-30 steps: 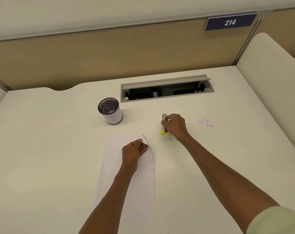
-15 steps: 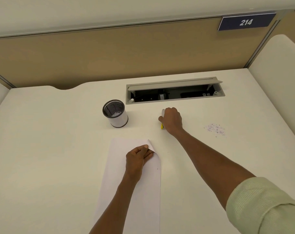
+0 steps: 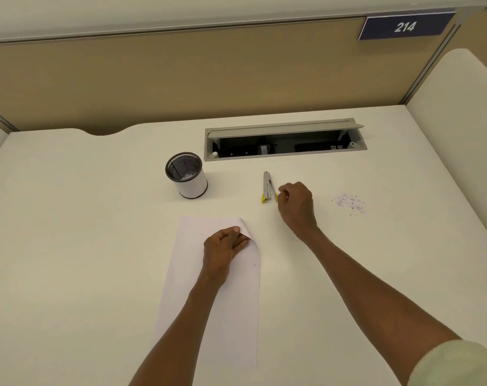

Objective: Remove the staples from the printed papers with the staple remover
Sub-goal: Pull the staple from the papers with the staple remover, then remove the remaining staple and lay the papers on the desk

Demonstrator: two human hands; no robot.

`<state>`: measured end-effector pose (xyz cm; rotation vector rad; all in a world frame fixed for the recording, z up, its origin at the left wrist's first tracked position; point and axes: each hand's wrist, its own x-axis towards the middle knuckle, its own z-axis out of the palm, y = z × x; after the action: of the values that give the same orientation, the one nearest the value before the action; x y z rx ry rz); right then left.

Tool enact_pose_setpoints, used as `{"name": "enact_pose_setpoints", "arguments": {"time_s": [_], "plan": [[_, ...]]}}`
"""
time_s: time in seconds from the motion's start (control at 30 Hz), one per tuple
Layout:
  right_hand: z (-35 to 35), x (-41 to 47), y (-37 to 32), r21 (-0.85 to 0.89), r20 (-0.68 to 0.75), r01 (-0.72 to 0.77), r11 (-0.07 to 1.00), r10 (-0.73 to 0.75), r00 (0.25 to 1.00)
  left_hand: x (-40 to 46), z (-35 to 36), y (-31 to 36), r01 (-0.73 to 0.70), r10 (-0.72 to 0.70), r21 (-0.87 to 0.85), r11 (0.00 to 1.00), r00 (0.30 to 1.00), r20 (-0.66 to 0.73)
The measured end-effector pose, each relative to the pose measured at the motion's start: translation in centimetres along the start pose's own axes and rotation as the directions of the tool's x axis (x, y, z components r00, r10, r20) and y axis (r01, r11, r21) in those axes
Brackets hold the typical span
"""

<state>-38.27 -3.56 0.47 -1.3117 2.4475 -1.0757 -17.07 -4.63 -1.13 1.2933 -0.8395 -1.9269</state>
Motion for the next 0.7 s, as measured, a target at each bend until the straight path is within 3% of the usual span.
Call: {"name": "enact_pose_setpoints", "arguments": {"time_s": [0.13,0.3,0.53,0.7], "plan": [[-0.8,-4.5,2.0,0.086,0.054,0.129,0.988,-0.134,0.989,0.0,0.0,-0.1,-0.006,0.006,0.003,1.000,1.000,0.007],[-1.5,-8.5,2.9,0.129,0.144,0.182,0.975,-0.200,0.969,-0.1,0.1,-0.1,-0.018,0.018,0.023,1.000,1.000,0.006],[-2.0,-10.4,3.4,-0.086,0.319,0.378,0.922,-0.334,0.887,-0.1,0.1,-0.2,-0.019,0.020,0.041,0.999,1.000,-0.018],[-2.5,-10.3,2.7,-0.174,0.365,0.405,0.897,-0.323,0.873,0.1,0.0,-0.3,-0.014,0.015,0.032,0.999,1.000,-0.023]]}}
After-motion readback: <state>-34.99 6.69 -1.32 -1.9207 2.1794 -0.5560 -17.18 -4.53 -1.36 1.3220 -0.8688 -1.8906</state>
